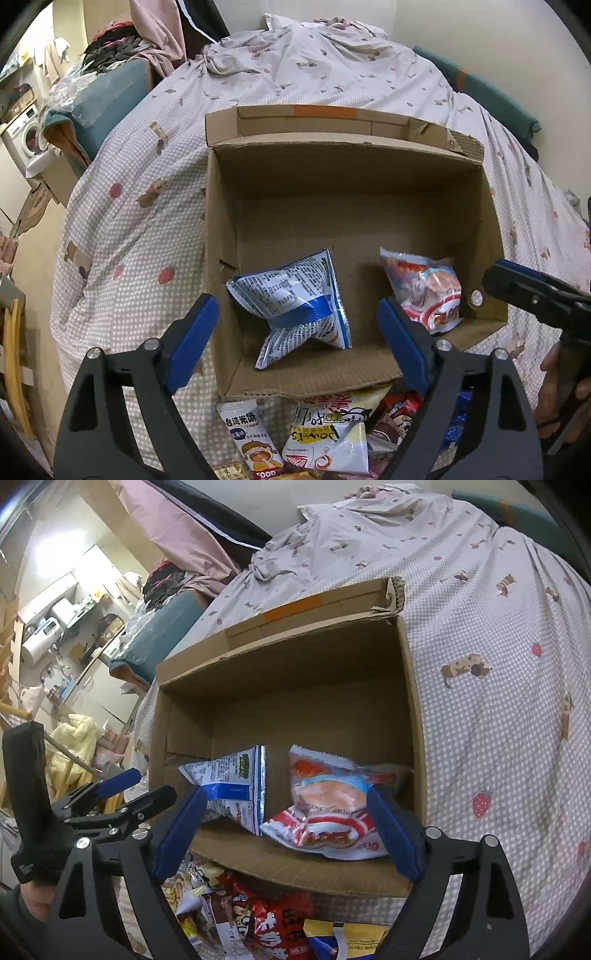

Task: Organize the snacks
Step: 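Grasp the yellow chip bag with the left tool while the right tool grasps the blue-and-gold bar, then lower both snacks into the box and open both tools, then grasp the red packet with the right tool while the left tool grasps the striped wafer bar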

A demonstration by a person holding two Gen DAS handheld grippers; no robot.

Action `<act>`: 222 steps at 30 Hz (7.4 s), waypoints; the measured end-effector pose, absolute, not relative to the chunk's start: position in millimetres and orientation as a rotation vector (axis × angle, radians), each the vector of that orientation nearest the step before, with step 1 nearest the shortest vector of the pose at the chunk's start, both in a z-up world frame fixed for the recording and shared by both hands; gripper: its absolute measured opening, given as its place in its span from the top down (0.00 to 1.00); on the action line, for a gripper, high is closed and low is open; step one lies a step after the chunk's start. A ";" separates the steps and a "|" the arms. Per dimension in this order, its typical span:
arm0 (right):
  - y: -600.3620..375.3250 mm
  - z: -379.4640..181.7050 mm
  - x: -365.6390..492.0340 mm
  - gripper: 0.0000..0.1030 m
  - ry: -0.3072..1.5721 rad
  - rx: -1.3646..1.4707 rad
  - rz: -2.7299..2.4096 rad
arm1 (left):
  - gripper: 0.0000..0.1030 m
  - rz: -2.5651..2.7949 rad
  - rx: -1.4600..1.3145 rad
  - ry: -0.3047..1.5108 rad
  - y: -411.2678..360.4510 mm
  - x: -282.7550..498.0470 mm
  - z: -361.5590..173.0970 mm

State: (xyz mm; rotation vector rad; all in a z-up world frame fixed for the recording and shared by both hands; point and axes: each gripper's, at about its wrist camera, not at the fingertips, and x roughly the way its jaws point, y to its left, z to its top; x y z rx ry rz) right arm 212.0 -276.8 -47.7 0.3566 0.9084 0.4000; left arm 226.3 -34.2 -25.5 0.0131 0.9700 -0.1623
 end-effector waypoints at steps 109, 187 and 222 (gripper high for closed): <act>-286.9 -24.7 76.1 0.73 0.924 0.324 0.505 | 0.58 -0.053 -0.107 0.994 10.4 77.7 -3.1; -278.6 -37.8 216.1 0.08 0.858 0.305 0.448 | 0.11 -0.134 -0.011 0.855 -24.1 220.6 -17.6; -294.6 -19.0 138.2 0.08 0.850 0.328 0.398 | 0.02 -0.045 -0.186 0.832 28.0 138.8 10.0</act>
